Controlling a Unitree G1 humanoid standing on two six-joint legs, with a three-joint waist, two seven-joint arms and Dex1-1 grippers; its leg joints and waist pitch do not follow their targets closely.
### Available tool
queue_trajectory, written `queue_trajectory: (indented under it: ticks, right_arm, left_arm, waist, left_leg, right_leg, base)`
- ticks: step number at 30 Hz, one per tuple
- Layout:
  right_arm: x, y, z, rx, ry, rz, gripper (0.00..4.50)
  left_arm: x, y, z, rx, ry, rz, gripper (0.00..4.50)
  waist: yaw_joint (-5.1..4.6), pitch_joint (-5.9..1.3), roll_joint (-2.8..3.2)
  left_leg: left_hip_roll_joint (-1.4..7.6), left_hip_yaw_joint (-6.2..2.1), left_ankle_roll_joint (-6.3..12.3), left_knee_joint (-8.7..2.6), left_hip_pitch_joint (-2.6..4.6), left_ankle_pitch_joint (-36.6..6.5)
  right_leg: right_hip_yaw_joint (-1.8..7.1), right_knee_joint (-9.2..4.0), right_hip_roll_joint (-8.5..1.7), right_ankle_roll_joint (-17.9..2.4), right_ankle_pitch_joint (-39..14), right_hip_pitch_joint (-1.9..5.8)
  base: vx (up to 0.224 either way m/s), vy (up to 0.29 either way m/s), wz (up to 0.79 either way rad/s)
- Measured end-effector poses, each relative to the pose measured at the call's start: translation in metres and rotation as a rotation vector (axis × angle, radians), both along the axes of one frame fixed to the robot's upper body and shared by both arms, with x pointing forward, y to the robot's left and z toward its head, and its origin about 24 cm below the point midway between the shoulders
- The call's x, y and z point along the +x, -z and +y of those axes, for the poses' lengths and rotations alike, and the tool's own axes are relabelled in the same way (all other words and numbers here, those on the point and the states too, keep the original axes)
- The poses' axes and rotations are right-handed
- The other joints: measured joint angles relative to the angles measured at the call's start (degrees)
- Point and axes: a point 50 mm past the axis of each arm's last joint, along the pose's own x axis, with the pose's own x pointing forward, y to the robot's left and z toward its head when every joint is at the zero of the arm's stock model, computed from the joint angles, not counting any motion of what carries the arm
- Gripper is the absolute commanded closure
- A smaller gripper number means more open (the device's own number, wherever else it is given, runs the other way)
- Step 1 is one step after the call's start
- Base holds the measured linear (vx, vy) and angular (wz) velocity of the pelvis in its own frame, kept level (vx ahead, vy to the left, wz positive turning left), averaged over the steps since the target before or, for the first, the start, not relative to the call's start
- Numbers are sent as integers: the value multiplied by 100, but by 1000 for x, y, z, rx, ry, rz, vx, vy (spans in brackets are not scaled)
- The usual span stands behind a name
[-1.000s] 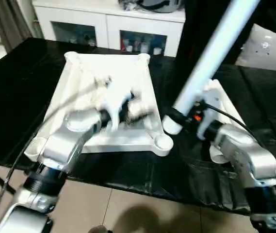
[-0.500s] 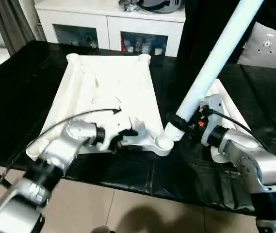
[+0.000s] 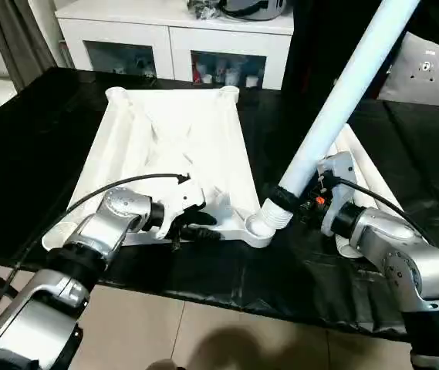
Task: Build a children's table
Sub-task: Insert table leg to table base
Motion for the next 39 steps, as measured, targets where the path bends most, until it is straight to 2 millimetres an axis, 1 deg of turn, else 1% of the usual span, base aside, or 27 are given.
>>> queue_trajectory:
  ticks: [2, 3, 6, 7, 10, 13, 15, 17, 18, 19, 22, 25, 29, 34, 39]
  right_arm:
    - [0, 0, 0, 2, -2, 1, 262]
    - [0, 0, 0, 3, -2, 1, 262]
    - [0, 0, 1, 10, -5, 7, 262]
    - [-1, 1, 1, 10, -7, 14, 262]
    - [-1, 2, 1, 6, -15, 30, 262]
    - [-2, 2, 2, -14, -36, 42, 262]
    - [0, 0, 4, -22, -49, 39, 262]
    - [4, -4, 5, -56, -65, 38, 262]
    - [7, -6, 5, -70, -67, 35, 262]
    - [9, -6, 4, -84, -64, 35, 262]
    - [10, -1, 0, -108, -55, 59, 262]
    - [14, 4, 0, -134, -56, 85, 262]
    - [20, 0, -1, -161, -49, 80, 262]
    - [20, 1, 3, -158, -86, 89, 262]
    - [20, 1, 6, -158, -121, 95, 262]
  left_arm:
    - [1, 3, 0, 0, 2, 4, 353]
    - [1, 3, 0, -3, 1, 4, 362]
    - [1, 4, -2, -11, 13, 6, 362]
    - [1, 4, -2, -14, 13, 7, 400]
    - [1, 5, -5, -24, 23, 6, 397]
    - [4, 6, -10, -22, 5, -8, 441]
    - [5, 7, -12, -10, -9, -9, 436]
    - [9, 8, -22, -24, -72, -5, 445]
    - [11, 8, -24, -28, -106, -4, 445]
    - [12, 8, -23, -30, -137, 3, 449]
    - [14, 8, -20, -38, -171, 14, 450]
    - [11, 8, -17, -46, -145, 5, 450]
    - [3, 7, -18, -53, -61, -4, 450]
    - [-1, 7, -17, -36, -13, -39, 450]
    - [-3, 8, -18, -31, 0, -66, 450]
  waist:
    - [15, -1, 1]
    - [21, -1, 1]
    - [35, -4, 8]
    - [37, -4, 8]
    - [44, -5, 10]
    - [43, -6, 12]
    - [37, -6, 13]
    - [5, -8, 13]
    - [-21, -8, 12]
    - [-47, -8, 12]
    - [-84, -9, 14]
    - [-110, -15, 25]
    - [-52, -19, 30]
    - [29, -18, 28]
    - [40, -18, 27]
  left_leg:
    - [-1, 1, 0, 0, 1, 0]
    - [0, 1, 0, 0, 1, 0]
    - [0, 1, 0, 0, 2, 0]
    - [0, 1, 0, 0, 2, 0]
    - [-1, 2, 0, 0, 6, 0]
    - [-1, 5, 0, 0, 12, 0]
    - [-1, 5, 1, 1, 13, 1]
    - [-2, 10, 1, 2, 20, 1]
    - [-2, 12, 1, 2, 18, 1]
    - [-2, 13, 1, -2, 17, 1]
    - [-1, 14, 1, -11, 17, 1]
    - [0, 19, 1, -12, 8, 1]
    - [0, 23, 3, -13, 11, 0]
    - [0, 33, 7, -12, 12, -3]
    - [3, 38, 7, -12, 14, -2]
  right_leg:
    - [1, 0, -1, 0, 0, 0]
    - [0, 0, -1, 0, 0, 0]
    - [1, 0, -1, 0, 0, 1]
    - [0, 0, -1, -1, 1, 2]
    - [0, 0, -4, -1, 1, 7]
    - [1, 0, -5, -2, 1, 13]
    - [1, 0, -6, -3, 2, 14]
    - [6, 0, -6, -7, 4, 20]
    - [9, 0, -5, -8, 5, 23]
    - [10, 0, -5, -6, 4, 29]
    - [9, 0, -3, 2, -1, 30]
    - [14, 0, -3, 1, -1, 15]
    - [12, 0, -4, -1, -5, -1]
    - [16, -4, -8, -1, -5, -1]
    - [16, -4, -8, 0, -5, 0]
  base:
    - [0, 0, 0]
    - [0, 0, 0]
    - [0, 0, 0]
    - [0, 0, 0]
    - [0, 0, 0]
    - [0, 0, 0]
    - [0, 0, 0]
    - [0, 0, 0]
    - [0, 0, 0]
    - [0, 0, 0]
    - [0, 0, 0]
    - [0, 0, 0]
    - [0, 0, 0]
    - [0, 0, 0]
    - [0, 0, 0]
